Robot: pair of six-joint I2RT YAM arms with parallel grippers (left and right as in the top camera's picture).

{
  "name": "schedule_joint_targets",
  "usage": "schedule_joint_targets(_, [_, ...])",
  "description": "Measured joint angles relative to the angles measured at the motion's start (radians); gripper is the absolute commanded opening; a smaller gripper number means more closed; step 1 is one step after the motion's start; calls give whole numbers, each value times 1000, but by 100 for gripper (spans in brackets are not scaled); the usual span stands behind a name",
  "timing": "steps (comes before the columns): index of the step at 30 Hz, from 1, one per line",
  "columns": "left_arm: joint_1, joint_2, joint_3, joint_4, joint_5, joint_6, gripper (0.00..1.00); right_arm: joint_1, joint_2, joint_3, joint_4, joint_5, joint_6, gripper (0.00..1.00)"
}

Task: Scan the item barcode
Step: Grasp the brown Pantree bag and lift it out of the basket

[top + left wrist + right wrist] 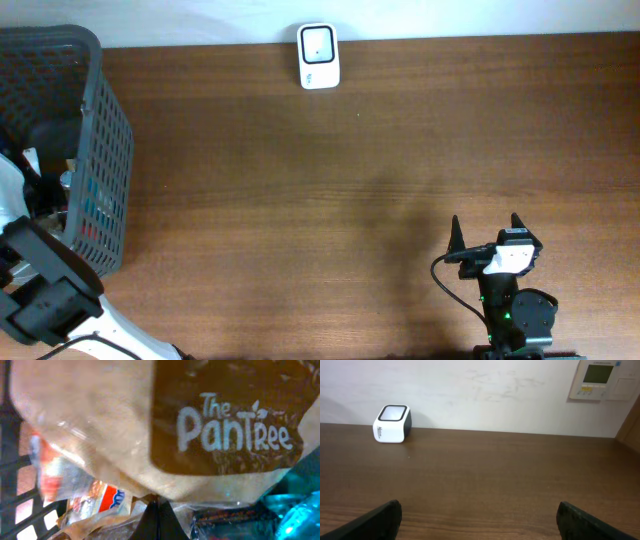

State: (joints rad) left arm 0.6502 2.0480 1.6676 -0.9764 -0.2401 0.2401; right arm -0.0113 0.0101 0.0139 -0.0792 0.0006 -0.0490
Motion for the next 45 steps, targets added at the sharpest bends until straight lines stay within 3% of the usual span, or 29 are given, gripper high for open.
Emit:
schedule_joint_targets(18, [0,1,425,-127,56,-107,0,0,0,0,0,0,0,98])
schedule_joint_targets(28, [0,-166,631,-122,403,-133,0,0,0,0,0,0,0,98])
schedule_joint_targets(35, [-22,-362,642,-103,804,-167,0,0,0,0,0,0,0,99])
schedule_joint_targets(39, [-100,-419,652,-121,1004,-252,0,0,0,0,0,0,-1,99])
schedule_joint_targets(45, [-315,-418,641,-189,1085,-296,0,0,0,0,0,0,0,98])
